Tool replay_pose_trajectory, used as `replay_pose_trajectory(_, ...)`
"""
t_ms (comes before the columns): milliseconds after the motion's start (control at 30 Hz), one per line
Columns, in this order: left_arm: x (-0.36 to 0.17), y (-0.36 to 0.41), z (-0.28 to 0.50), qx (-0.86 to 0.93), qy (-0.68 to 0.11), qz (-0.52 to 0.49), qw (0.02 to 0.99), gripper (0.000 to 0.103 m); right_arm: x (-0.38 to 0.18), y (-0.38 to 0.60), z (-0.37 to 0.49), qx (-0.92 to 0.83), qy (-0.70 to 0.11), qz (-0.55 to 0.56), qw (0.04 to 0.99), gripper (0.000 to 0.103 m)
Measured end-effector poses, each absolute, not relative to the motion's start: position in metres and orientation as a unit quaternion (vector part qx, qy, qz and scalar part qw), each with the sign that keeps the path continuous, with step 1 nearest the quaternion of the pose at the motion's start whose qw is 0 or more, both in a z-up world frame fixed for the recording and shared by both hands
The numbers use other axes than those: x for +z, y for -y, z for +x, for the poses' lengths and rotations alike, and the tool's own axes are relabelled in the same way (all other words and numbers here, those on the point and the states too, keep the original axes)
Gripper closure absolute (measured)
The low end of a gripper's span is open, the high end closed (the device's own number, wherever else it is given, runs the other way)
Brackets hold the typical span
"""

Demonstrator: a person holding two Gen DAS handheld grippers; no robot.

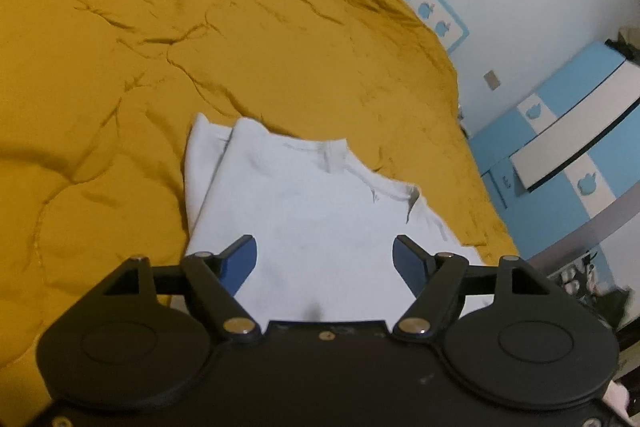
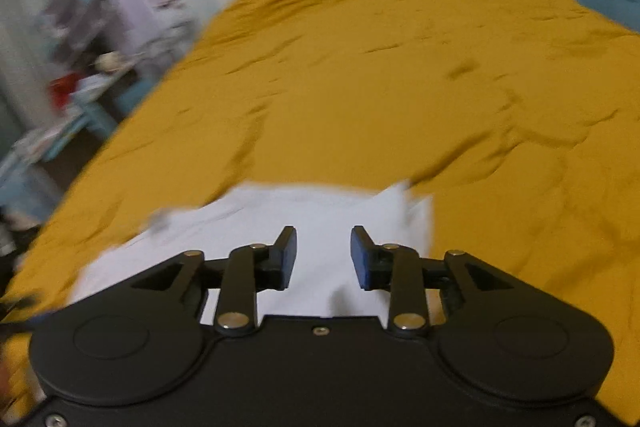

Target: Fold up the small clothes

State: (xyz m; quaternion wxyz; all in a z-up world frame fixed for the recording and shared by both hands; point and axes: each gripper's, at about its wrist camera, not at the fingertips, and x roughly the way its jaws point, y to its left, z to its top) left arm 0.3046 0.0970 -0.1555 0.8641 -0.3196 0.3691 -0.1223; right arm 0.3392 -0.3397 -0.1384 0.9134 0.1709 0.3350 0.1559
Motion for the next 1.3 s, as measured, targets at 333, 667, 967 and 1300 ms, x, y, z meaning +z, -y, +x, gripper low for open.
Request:
replay_pose_trajectory(333, -0.184, -0.085, 0.320, -0.106, -0.419, -0.265, 0.862, 0.021, -0.179, 0.334, 0.273, 0.130, -0.378, 0.133, 0.907, 0.063)
replay_pose_trajectory(667, -0.142, -0.109, 0.278, -0.084, -0.394, -0.282, 0.871, 0.013, -0.146, 0.296, 0.249, 0.085, -0.345, 0.138, 0.924, 0.060)
replay_pose_trajectory(967, -0.150, -0.148, 0.205, -0.075, -0.422, -0.345, 0.835, 0.010, -0.133, 0.212, 0.203, 0.027, -0.296, 0.048, 0.954, 0.059)
replay_pose_trajectory(1300, -0.173, -0.137, 0.206, -0.106, -0.421, -0.398, 0.808, 0.000, -0.150, 0.218, 0.174, -0.050, -0.308, 0.061, 0.948, 0.049)
